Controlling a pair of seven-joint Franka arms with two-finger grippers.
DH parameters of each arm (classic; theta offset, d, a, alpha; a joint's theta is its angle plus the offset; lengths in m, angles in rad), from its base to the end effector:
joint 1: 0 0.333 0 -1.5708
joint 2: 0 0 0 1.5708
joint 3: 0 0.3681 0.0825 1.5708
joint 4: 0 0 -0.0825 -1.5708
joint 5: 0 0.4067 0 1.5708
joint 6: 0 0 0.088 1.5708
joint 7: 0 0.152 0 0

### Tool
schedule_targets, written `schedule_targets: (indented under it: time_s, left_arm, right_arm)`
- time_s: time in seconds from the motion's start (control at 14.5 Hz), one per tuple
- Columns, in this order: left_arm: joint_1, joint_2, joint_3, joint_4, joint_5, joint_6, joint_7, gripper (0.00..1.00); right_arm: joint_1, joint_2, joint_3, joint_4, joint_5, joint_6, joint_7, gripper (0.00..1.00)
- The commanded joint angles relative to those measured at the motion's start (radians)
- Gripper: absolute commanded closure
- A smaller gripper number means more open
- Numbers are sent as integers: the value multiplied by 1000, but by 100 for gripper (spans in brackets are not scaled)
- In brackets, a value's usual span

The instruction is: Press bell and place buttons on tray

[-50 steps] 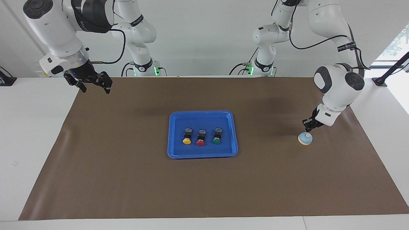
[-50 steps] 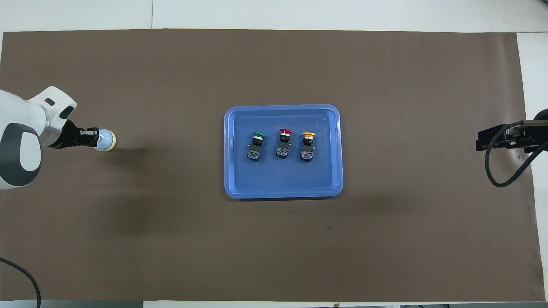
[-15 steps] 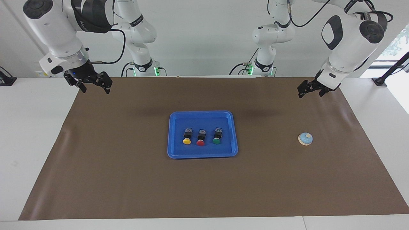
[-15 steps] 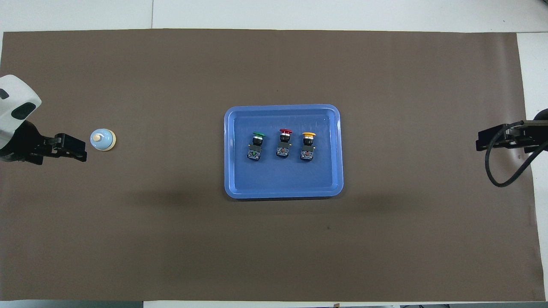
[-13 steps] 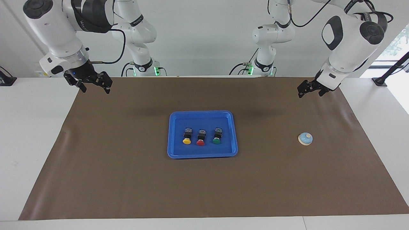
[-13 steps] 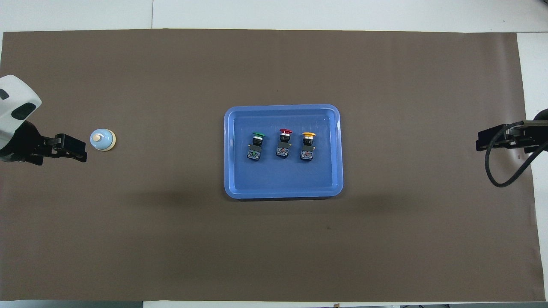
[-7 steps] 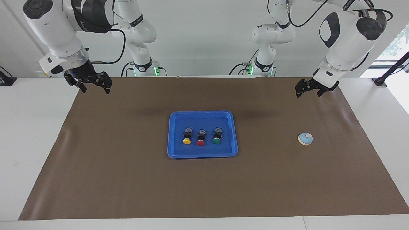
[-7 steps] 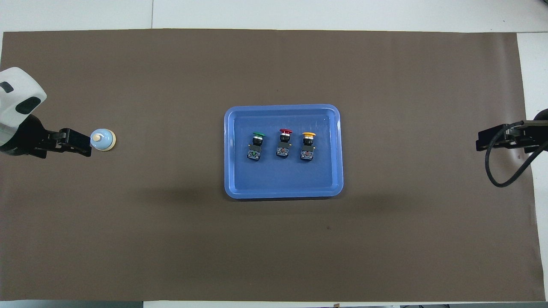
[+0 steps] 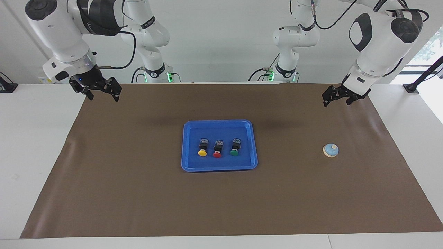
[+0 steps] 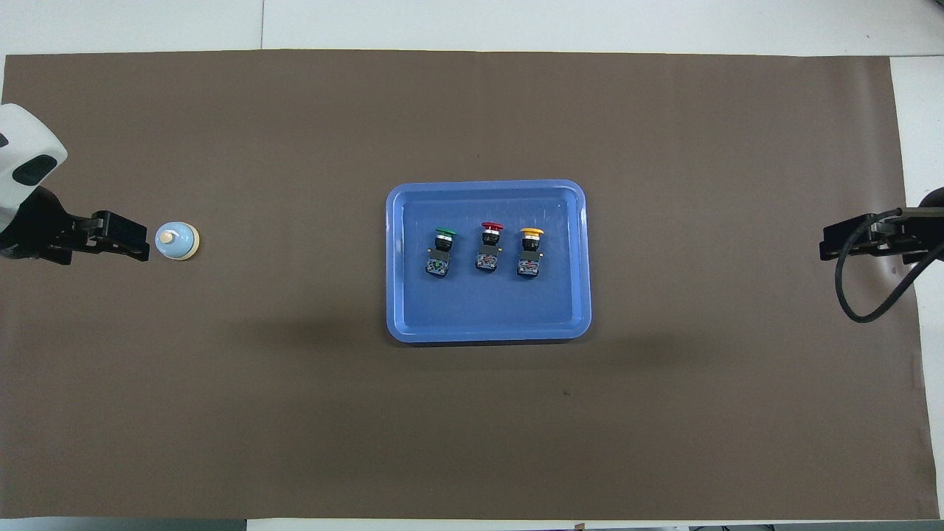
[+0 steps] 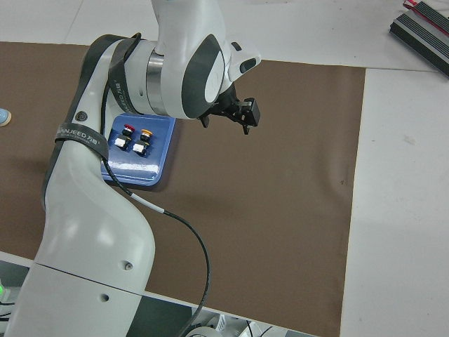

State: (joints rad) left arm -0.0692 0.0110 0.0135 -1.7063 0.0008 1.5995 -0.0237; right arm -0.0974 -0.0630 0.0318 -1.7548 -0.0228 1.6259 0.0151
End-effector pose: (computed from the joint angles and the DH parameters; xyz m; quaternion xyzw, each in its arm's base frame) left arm 0.5696 -0.0317 0.5611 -0.9981 0.0160 0.0588 0.0028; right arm 0.5493 -0.0390 0.5809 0.9986 -0.0394 -0.0333 0.0115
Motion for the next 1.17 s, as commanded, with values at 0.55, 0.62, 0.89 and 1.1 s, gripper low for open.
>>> schedule_targets:
  time_s: [0.55, 0.62, 0.89, 1.1]
  left_arm:
    - [19, 46, -44, 108, 2, -81, 2, 0]
    - [19, 46, -44, 109, 2, -78, 2, 0]
    - [19, 46, -44, 109, 1, -75, 1, 0]
    - [19, 47, -44, 109, 1, -70, -2, 0]
  right_arm:
    - [-5, -8, 7, 1, -5, -17, 14, 0]
    - [-5, -8, 7, 1, -5, -18, 14, 0]
    - [-5, -8, 7, 1, -5, -18, 14, 0]
    - [-5, -8, 7, 1, -5, -18, 14, 0]
